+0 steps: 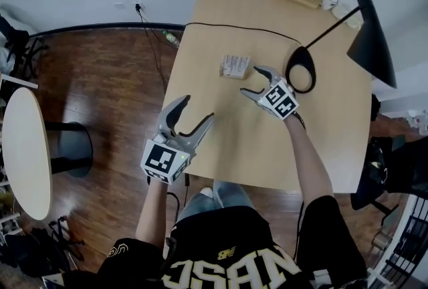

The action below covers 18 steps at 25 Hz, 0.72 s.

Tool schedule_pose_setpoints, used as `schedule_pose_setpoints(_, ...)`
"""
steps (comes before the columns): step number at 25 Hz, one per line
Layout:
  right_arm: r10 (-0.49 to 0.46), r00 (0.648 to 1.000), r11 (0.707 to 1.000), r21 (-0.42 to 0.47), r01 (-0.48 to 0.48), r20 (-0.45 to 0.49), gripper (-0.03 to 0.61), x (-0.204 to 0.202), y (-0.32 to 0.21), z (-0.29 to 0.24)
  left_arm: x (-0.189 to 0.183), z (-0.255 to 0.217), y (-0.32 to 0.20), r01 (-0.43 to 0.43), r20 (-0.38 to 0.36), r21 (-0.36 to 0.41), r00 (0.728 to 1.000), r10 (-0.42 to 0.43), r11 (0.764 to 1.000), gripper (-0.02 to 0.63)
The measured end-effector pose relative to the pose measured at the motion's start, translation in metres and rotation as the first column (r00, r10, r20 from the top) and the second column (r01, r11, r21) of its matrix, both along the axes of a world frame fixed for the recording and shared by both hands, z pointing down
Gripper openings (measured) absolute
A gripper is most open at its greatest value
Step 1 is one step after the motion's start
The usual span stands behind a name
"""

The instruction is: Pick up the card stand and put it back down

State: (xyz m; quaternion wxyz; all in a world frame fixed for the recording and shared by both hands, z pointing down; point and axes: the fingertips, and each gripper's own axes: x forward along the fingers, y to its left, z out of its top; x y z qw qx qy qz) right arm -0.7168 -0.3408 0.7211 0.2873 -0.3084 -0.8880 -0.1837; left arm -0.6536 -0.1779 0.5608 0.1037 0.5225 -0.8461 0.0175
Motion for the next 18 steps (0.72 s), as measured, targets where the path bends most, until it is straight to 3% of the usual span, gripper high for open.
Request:
schedule_pose_setpoints(6,0.056,0.962,0.988,-0.156,-0.015,0.268,0.364,0.11,0.07,-0.136,0.073,-0.06,0.035,0.036,0.136,0.044,0.99,-0.042,0.998,0.298)
schedule_pose_setpoints(11,0.18,0.85,0.981,-0.16,-0.114,0.496,0.364,0.213,0.11,-0.243,0.143,-0.095,0.067,0.06,0.187,0.052,0.98,-0.069,0.997,0.311)
schedule_pose_setpoints(15,0.34,0.762,0.939,-0.245,-0.242,0.551,0.364,0.272,0.121,-0.291,0.176,-0.119,0.095,0.116,0.209,0.056,0.97,-0.125,0.992,0.318)
schedule_pose_setpoints(18,0.471,0.728,0.877,-0.355,-0.325,0.498,0.368,0.312,0.12,-0.299,0.187,-0.134,0.109,0.18,0.195,0.067,0.962,-0.189,0.981,0.342)
